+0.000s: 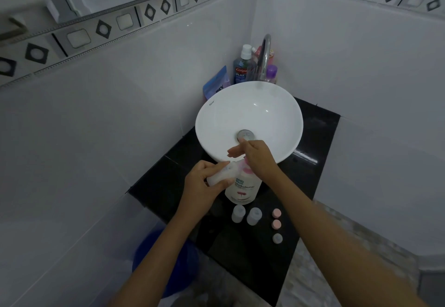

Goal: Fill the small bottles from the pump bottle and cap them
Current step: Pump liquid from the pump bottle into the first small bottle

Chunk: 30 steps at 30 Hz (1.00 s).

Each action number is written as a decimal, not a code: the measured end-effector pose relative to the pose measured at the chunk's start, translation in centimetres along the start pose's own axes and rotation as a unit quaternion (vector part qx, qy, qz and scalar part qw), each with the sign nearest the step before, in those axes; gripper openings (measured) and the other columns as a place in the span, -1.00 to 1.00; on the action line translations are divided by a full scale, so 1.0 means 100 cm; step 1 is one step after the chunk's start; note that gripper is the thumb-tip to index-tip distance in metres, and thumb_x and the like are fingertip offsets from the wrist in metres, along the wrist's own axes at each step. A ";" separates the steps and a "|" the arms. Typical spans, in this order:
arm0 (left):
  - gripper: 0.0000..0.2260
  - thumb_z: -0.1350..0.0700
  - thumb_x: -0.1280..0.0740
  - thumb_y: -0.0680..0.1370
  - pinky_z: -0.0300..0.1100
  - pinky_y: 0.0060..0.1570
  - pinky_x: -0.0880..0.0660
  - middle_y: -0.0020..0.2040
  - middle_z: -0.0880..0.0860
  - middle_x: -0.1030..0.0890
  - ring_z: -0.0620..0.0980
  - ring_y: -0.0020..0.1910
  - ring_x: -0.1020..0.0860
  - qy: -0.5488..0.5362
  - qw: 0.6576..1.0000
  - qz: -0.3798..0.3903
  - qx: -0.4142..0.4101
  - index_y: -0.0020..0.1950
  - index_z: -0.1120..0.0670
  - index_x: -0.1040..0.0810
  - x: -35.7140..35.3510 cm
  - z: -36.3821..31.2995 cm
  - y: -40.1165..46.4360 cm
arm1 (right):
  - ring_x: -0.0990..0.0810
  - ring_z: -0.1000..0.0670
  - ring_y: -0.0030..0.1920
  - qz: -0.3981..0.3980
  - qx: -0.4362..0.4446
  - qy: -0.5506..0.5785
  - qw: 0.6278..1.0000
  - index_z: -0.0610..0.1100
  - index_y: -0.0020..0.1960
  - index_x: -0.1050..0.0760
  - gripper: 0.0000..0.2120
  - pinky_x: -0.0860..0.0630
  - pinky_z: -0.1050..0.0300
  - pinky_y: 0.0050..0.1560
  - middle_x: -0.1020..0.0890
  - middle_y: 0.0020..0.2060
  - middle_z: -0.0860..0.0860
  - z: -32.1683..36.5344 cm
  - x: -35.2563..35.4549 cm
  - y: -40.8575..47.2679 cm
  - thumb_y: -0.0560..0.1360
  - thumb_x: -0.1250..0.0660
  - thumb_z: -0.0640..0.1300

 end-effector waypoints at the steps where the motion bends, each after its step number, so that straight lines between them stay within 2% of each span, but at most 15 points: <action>1: -0.63 0.15 -0.48 0.42 -0.35 -0.15 -0.54 0.00 0.01 -0.50 -0.12 0.02 -0.52 0.002 1.000 -0.002 0.004 0.20 -0.01 -0.58 -0.001 0.001 -0.001 | -0.59 0.09 -0.16 0.001 -0.007 -0.002 1.000 -0.30 -0.05 -0.63 -0.57 -0.39 0.28 -0.22 -0.70 -0.08 -0.17 -0.003 -0.001 0.000 0.63 -0.05 -0.09; 3: -0.63 0.16 -0.47 0.42 -0.39 -0.16 -0.53 0.00 0.02 -0.50 -0.14 0.00 -0.52 0.001 1.000 -0.003 0.006 0.22 0.02 -0.58 -0.001 0.002 -0.002 | -0.58 0.11 -0.17 0.005 -0.014 -0.011 1.000 -0.31 -0.05 -0.63 -0.56 -0.40 0.27 -0.24 -0.70 -0.06 -0.18 -0.004 -0.002 -0.001 0.63 -0.06 -0.08; 6: -0.63 0.16 -0.47 0.42 -0.39 -0.11 -0.52 0.01 0.05 -0.51 -0.21 -0.02 -0.52 -0.009 1.000 0.003 -0.007 0.21 -0.01 -0.58 0.001 0.000 -0.002 | -0.60 0.01 -0.13 0.026 -0.009 0.007 1.000 -0.34 -0.02 -0.63 -0.55 -0.47 0.27 -0.19 -0.69 -0.06 -0.22 0.004 0.004 -0.001 0.63 -0.05 -0.08; 9: -0.64 0.14 -0.47 0.42 -0.42 -0.10 -0.51 0.01 0.03 -0.51 -0.25 -0.01 -0.51 0.000 1.000 0.007 -0.020 0.18 -0.11 -0.56 0.005 -0.004 0.001 | -0.62 0.04 -0.15 0.031 0.012 0.019 0.999 -0.32 -0.01 -0.64 -0.55 -0.47 0.43 -0.20 -0.69 -0.10 -0.18 0.009 0.008 -0.002 0.63 -0.04 -0.08; 13: -0.64 0.14 -0.47 0.42 -0.41 -0.10 -0.51 0.01 0.02 -0.51 -0.22 0.00 -0.51 0.008 1.000 0.006 -0.020 0.17 -0.12 -0.55 0.004 -0.005 0.001 | -0.60 0.11 -0.18 0.005 0.010 0.000 1.000 -0.29 -0.05 -0.64 -0.57 -0.43 0.31 -0.16 -0.70 -0.12 -0.14 0.004 0.004 0.002 0.63 -0.05 -0.09; 18: -0.62 0.14 -0.48 0.42 -0.43 -0.13 -0.49 0.01 0.07 -0.50 -0.15 -0.01 -0.52 0.027 1.000 -0.005 -0.013 0.23 0.01 -0.57 -0.001 0.001 -0.002 | -0.57 0.19 -0.19 -0.001 -0.017 -0.018 1.000 -0.29 -0.06 -0.63 -0.57 -0.41 0.31 -0.23 -0.70 -0.09 -0.14 -0.008 -0.002 0.002 0.63 -0.06 -0.08; 22: -0.62 0.12 -0.48 0.42 -0.43 -0.15 -0.49 -0.02 0.04 -0.50 -0.26 -0.07 -0.49 0.047 0.998 -0.010 -0.042 0.22 -0.04 -0.56 0.000 -0.002 -0.001 | -0.59 0.05 -0.13 0.004 -0.022 -0.011 1.000 -0.29 -0.06 -0.64 -0.56 -0.45 0.28 -0.19 -0.70 -0.10 -0.15 -0.007 -0.001 0.001 0.62 -0.06 -0.08; 25: -0.60 0.09 -0.49 0.41 -0.39 -0.12 -0.51 -0.02 0.01 -0.51 -0.21 -0.04 -0.50 0.069 0.996 -0.018 -0.061 0.24 -0.05 -0.56 0.002 -0.005 -0.001 | -0.59 0.00 -0.08 0.023 -0.002 0.020 1.000 -0.34 -0.02 -0.63 -0.58 -0.45 0.38 -0.09 -0.68 -0.06 -0.21 0.002 0.005 0.002 0.62 -0.06 -0.12; 27: -0.58 0.08 -0.49 0.41 -0.39 -0.11 -0.51 -0.02 0.00 -0.52 -0.19 -0.03 -0.51 0.088 0.993 -0.027 -0.074 0.26 -0.03 -0.55 0.003 -0.005 0.000 | -0.58 0.02 -0.08 0.037 0.003 0.030 0.999 -0.34 -0.01 -0.64 -0.57 -0.43 0.49 -0.14 -0.68 -0.06 -0.18 0.006 0.009 0.001 0.62 -0.06 -0.11; 30: -0.53 0.06 -0.48 0.42 -0.35 -0.10 -0.52 -0.01 -0.05 -0.52 -0.18 -0.01 -0.52 0.129 0.987 -0.032 -0.088 0.31 -0.04 -0.50 0.003 -0.002 0.001 | -0.59 0.03 -0.10 0.049 -0.003 0.038 0.998 -0.32 0.00 -0.64 -0.56 -0.42 0.54 -0.20 -0.68 -0.08 -0.14 0.007 0.010 0.001 0.63 -0.05 -0.09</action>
Point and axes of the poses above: each hand's wrist, its own y-axis towards the middle knuckle, its own x-axis out of the back of the hand, z = x × y, the point moved 1 cm from there along y, towards the middle knuckle
